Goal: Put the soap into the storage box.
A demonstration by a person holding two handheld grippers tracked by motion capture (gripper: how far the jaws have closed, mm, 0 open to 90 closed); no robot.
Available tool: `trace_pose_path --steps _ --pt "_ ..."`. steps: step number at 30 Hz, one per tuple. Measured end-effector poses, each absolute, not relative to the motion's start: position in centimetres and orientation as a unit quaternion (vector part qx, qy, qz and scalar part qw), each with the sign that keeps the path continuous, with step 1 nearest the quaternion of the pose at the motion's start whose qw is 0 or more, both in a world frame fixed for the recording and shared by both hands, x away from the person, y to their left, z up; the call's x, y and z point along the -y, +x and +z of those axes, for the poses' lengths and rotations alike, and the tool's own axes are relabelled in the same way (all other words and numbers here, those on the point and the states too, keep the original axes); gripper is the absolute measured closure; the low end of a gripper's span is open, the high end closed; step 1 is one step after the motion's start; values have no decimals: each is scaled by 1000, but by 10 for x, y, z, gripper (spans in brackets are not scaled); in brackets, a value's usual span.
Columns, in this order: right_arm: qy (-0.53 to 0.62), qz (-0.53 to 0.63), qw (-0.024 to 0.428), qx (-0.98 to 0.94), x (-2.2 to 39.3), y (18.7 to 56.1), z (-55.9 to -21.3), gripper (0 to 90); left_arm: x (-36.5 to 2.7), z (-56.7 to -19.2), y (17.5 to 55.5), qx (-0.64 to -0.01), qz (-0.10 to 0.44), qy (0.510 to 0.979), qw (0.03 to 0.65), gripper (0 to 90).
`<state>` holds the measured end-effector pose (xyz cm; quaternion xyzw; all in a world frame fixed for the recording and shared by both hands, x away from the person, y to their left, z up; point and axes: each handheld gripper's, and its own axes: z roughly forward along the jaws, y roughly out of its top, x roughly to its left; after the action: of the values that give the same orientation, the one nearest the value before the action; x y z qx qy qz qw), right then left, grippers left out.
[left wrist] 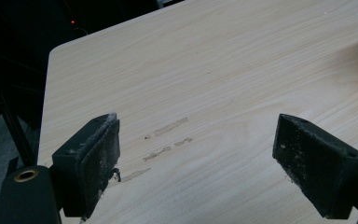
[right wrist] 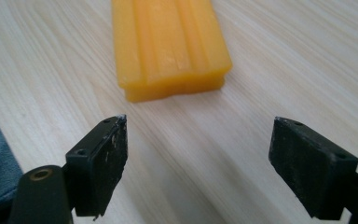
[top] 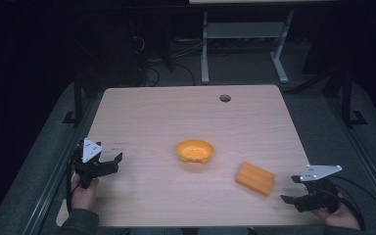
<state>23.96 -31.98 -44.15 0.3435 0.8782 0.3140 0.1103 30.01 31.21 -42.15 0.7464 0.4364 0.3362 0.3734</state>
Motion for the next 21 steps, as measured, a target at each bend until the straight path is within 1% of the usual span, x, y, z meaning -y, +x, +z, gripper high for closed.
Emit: trace_pose_path --steps 9,21 --pt "329 305 104 -887 307 245 -431 186 -311 -420 299 -431 336 747 377 141" --pt "296 288 98 -906 279 266 -418 175 -312 -420 300 -431 335 747 378 141"
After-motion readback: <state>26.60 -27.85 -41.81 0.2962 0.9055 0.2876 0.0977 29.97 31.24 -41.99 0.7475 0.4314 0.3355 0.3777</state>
